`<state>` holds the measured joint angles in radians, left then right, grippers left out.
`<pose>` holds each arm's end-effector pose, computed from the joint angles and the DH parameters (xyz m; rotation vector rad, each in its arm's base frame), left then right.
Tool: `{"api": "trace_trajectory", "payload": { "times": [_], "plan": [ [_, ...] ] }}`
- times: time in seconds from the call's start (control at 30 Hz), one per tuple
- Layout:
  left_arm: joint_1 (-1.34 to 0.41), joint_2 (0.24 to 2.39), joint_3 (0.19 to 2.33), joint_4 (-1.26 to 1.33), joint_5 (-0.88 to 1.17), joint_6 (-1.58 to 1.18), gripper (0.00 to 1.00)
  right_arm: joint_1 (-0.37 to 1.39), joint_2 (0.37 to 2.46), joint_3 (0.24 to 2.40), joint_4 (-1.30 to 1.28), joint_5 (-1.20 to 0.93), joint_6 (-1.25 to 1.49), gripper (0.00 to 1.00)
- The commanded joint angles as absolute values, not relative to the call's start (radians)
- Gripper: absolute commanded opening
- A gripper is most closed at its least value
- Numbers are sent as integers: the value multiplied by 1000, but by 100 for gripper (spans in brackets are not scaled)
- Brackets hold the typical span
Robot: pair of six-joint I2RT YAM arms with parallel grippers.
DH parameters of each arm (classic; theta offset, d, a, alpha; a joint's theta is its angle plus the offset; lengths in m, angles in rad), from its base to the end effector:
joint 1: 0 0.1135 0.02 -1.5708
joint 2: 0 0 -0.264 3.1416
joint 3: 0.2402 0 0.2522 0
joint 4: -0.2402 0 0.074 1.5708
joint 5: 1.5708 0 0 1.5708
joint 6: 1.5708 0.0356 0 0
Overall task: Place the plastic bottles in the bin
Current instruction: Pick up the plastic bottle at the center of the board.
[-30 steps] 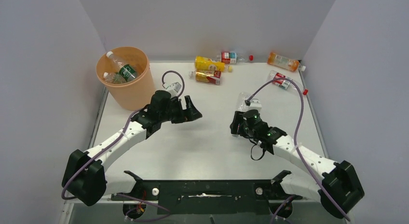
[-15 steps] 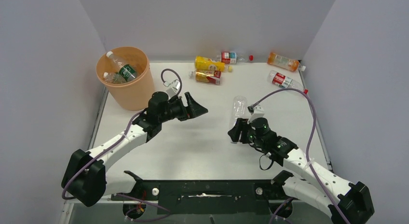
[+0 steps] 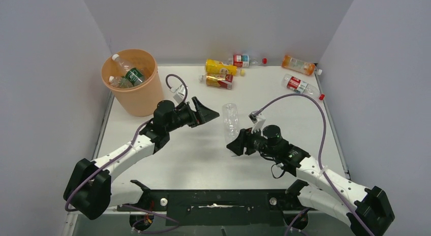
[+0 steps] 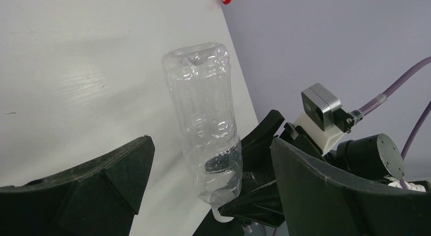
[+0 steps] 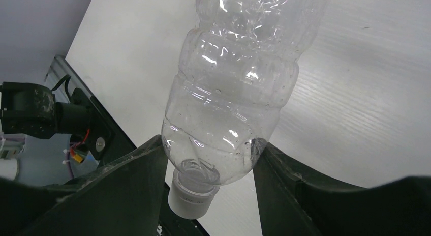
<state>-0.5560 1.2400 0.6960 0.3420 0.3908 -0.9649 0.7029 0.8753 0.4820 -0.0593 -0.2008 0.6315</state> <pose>0.2304 -0.1591 0.2663 -0.0886 1.9965 -1.3925 0.1465 0.1334 0.2301 -0.2144 2.1660 1.0130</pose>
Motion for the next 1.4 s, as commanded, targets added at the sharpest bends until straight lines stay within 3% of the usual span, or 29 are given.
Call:
{"api": "trace_trajectory", "payload": {
  "times": [0.0,0.43,0.83,1.03,1.13,1.2,1.37],
  "plan": [
    [-572,1203,698,407,358,-956,86,737,908,523,51,-255,608,49],
    [-628,1200,786,185,225,-836,86,872,1008,638,56,-177,591,49],
    [-666,1208,801,183,184,-835,86,973,1120,727,41,-101,560,50],
    [-666,1200,813,143,157,-814,70,977,1115,742,17,-84,550,51],
    [-666,1205,824,131,152,-807,49,977,1114,745,1,-73,549,54],
    [-667,1212,838,117,148,-803,42,978,1111,746,-4,-65,549,61],
    [-662,1223,891,59,131,-760,42,981,1096,747,-28,-48,555,86]
  ]
}}
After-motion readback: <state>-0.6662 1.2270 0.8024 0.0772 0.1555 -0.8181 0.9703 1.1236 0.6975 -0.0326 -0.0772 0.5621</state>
